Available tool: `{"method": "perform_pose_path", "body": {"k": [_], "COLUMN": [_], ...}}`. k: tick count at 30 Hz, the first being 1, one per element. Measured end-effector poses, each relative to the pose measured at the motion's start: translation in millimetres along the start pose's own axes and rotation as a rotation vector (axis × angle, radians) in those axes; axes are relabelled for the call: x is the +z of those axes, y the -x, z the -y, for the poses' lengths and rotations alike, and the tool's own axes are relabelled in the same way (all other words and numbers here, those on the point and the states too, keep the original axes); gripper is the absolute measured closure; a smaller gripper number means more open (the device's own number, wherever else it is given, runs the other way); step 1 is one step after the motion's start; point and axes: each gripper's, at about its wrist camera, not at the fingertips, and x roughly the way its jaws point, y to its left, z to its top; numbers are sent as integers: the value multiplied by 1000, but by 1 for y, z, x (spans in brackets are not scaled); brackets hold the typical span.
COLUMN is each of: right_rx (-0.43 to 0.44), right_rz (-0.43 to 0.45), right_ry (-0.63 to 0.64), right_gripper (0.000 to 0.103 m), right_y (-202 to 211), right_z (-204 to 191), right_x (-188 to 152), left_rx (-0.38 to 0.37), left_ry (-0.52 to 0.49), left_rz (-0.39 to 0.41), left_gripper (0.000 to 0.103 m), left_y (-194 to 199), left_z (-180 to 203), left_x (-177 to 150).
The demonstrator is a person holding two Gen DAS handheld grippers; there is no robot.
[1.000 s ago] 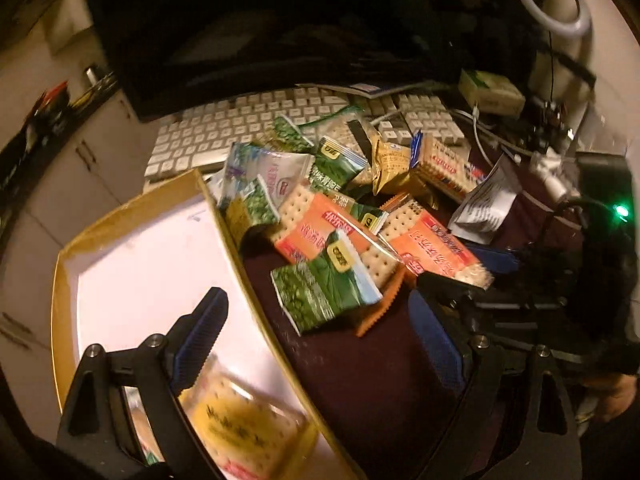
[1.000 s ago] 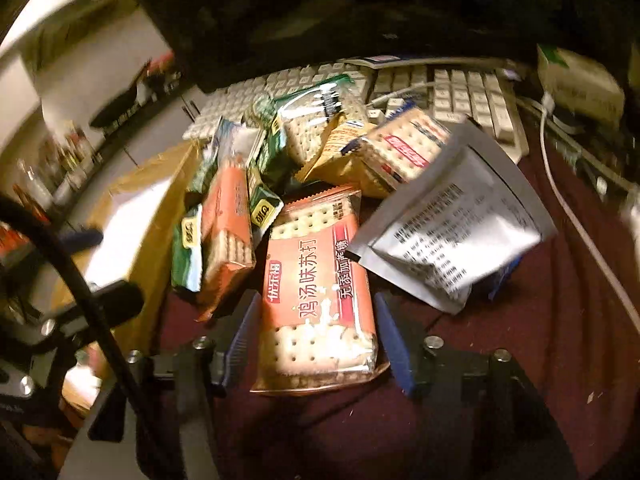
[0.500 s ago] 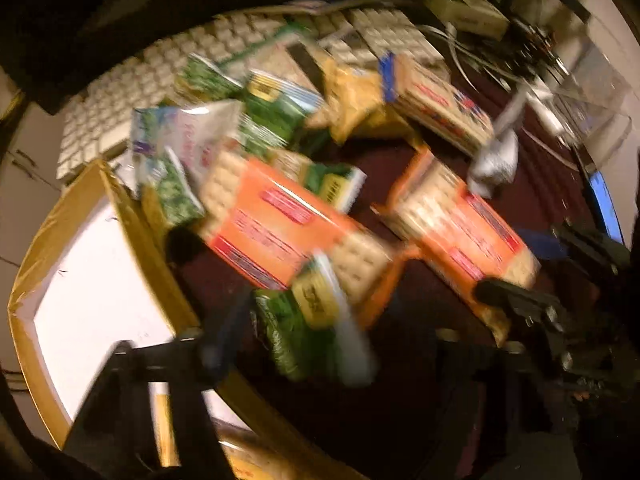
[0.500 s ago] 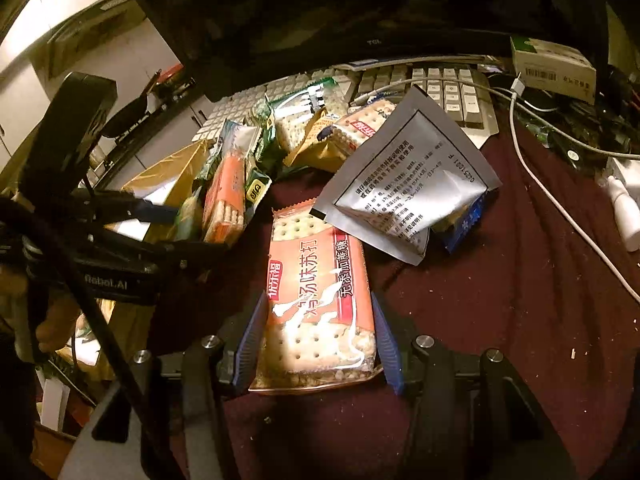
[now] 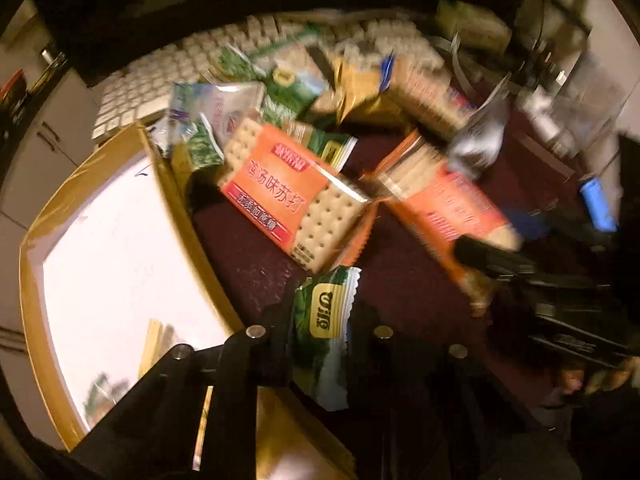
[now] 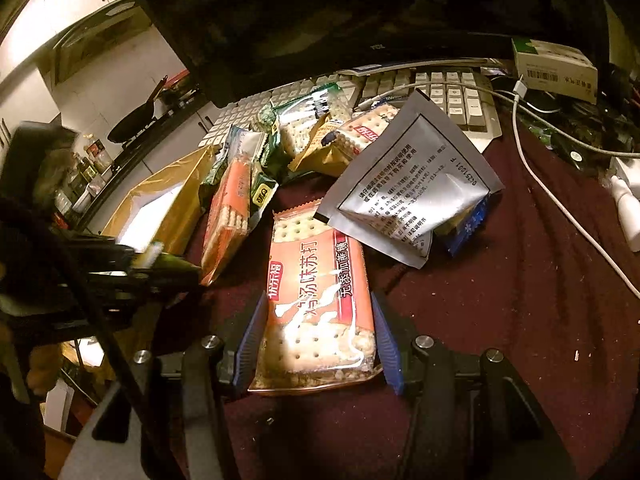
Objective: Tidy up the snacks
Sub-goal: 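Grasp a green snack bag with the left tool while the right grasps an orange cracker pack, then carry the green bag and orange cracker pack into the tray and release both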
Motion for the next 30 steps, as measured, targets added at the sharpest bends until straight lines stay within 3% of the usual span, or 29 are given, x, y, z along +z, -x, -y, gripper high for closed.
{"method": "perform_pose_path", "body": {"k": [9, 12, 15, 19, 22, 23, 25, 30], "right_rx": [11, 66, 98, 40, 39, 25, -7, -118], "right_rz": [-43, -37, -6, -45, -24, -12, 27, -69], "right_ry": [-1, -34, -65, -16, -43, -29, -9, 90], "right_gripper": [53, 55, 85, 85, 76, 53, 22, 24], "right_y": [14, 22, 32, 20, 21, 23, 29, -4], "right_z": [-4, -2, -6, -20, -22, -26, -36, -61], "right_x": [-14, -23, -24, -19, -21, -20, -20, -15], "left_rx": [-273, -255, -280, -225, -243, -242, -246, -257], "left_ry": [280, 362, 479, 575, 620, 626, 635, 694], "left_rz": [154, 192, 242, 292, 300, 305, 315, 330], "left_gripper": [82, 82, 82, 82, 82, 82, 82, 82], "left_y": [57, 62, 75, 84, 82, 83, 82, 77], "left_z": [-29, -45, -72, -100, -112, -114, -119, -133], "left_x": [-30, -40, -59, -76, -84, -87, -91, -94]}}
